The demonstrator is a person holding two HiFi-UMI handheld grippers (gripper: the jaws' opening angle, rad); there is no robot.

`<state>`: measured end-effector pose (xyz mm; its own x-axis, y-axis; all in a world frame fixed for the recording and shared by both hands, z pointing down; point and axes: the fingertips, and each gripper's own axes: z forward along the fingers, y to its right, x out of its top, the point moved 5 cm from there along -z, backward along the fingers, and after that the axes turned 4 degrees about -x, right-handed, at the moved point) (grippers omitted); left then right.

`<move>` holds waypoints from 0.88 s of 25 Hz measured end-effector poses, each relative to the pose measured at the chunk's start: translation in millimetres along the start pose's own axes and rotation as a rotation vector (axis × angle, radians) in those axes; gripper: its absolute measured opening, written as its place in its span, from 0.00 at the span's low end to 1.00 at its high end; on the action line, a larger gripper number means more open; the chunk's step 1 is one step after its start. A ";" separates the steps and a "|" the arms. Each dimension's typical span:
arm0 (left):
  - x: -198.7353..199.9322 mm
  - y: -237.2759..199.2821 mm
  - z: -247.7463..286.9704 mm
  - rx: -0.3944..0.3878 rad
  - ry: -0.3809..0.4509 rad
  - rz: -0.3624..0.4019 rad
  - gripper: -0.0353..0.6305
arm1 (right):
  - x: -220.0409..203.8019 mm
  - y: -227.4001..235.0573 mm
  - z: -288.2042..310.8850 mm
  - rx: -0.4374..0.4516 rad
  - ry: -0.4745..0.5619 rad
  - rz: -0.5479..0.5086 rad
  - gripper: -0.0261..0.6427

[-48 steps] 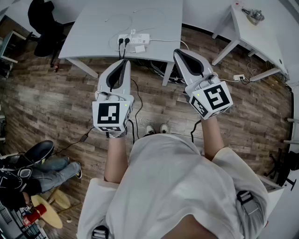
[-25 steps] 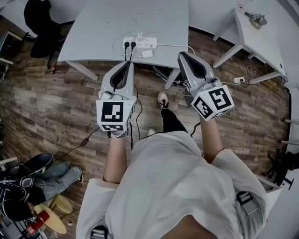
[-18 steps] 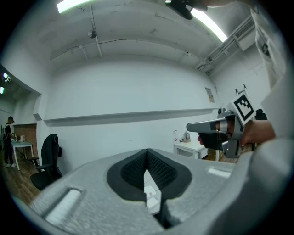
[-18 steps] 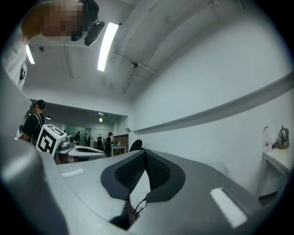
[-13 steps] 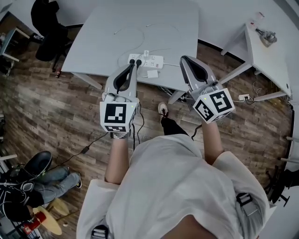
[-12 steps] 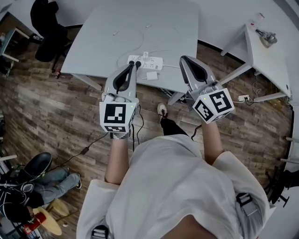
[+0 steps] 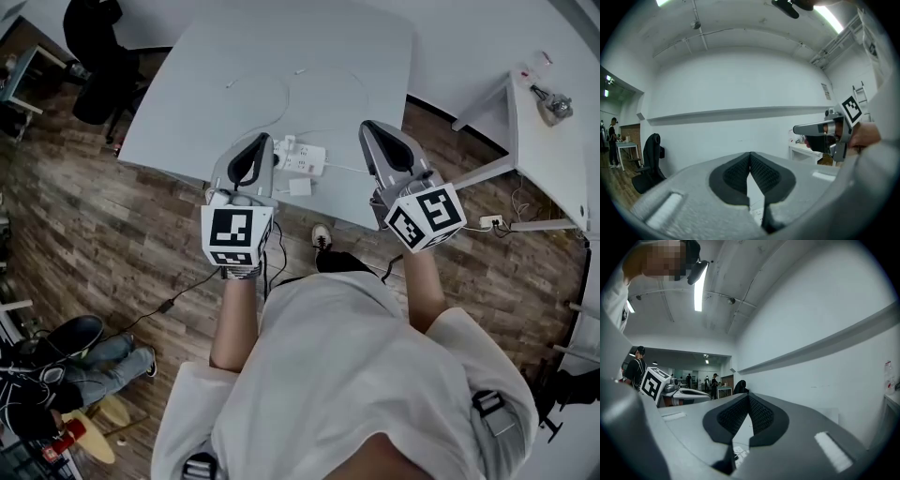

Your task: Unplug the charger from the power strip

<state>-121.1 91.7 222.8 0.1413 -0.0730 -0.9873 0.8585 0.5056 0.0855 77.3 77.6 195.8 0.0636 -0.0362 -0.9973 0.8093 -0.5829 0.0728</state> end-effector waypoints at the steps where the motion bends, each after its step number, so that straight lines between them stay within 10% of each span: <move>1: -0.5 -4.4 7.6 0.010 -0.001 -0.003 0.06 | -1.6 6.0 7.2 0.010 -0.004 -0.006 0.04; 22: -86.6 -41.0 115.6 0.004 -0.259 -0.130 0.15 | -69.3 65.2 110.9 0.177 -0.188 0.017 0.04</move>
<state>-111.5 -22.2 320.2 0.1509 -0.3546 -0.9228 0.8793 0.4746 -0.0386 60.9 -47.9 268.8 -0.0468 -0.1882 -0.9810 0.6934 -0.7131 0.1037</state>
